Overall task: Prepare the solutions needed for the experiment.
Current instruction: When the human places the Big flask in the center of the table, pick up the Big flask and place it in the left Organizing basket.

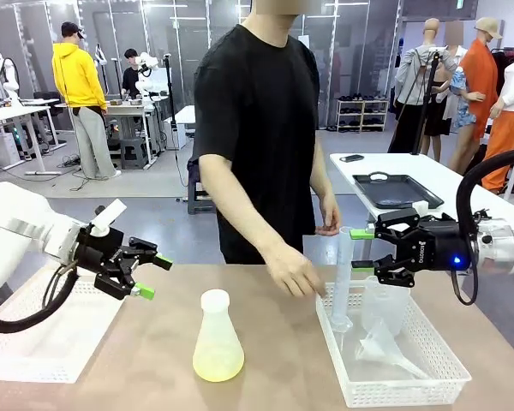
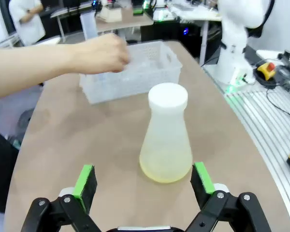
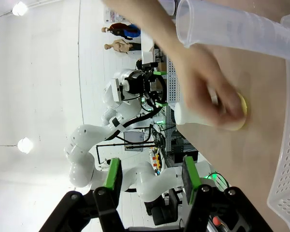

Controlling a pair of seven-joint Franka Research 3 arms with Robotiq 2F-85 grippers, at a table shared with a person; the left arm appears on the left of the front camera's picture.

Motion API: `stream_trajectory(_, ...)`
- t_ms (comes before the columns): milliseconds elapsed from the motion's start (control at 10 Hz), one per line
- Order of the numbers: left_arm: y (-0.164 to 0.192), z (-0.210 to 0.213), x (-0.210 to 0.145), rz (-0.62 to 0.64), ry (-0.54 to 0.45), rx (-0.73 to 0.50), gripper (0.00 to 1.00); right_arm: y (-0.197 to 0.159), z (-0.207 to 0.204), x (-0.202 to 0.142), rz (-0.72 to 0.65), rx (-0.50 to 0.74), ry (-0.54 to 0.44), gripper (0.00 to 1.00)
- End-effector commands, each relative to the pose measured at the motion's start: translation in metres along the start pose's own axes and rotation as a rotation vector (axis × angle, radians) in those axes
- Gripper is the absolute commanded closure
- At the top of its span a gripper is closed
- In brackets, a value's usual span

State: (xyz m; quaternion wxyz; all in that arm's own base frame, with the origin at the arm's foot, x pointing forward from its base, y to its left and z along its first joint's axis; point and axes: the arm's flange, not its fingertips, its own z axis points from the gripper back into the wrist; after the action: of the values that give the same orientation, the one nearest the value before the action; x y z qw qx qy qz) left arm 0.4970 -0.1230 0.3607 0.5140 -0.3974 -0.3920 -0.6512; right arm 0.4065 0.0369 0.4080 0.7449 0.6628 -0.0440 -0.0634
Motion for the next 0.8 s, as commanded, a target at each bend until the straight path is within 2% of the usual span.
stream_trajectory(0,0.007,-0.008,-0.009,0.030,-0.108,-0.094,0.00,0.001,0.000,0.000,-0.001,0.013,-0.002,0.36)
stream_trajectory(100,0.009,-0.008,-0.010,0.042,-0.062,-0.110,0.00,0.001,0.000,0.000,-0.001,0.013,-0.002,0.36)
stream_trajectory(200,0.000,-0.007,-0.004,0.010,-0.046,-0.044,0.00,0.001,0.000,0.000,-0.001,0.013,-0.002,0.36)
stream_trajectory(400,0.000,-0.007,-0.004,0.010,-0.046,-0.044,0.00,0.001,0.000,0.000,-0.001,0.013,-0.002,0.36)
stream_trajectory(500,0.001,-0.011,-0.010,0.024,-0.067,-0.068,0.00,0.001,0.000,0.000,-0.001,0.013,-0.002,0.36)
stream_trajectory(700,0.025,-0.040,-0.029,0.044,-0.115,-0.104,0.00,0.001,0.000,0.000,-0.001,0.013,-0.002,0.36)
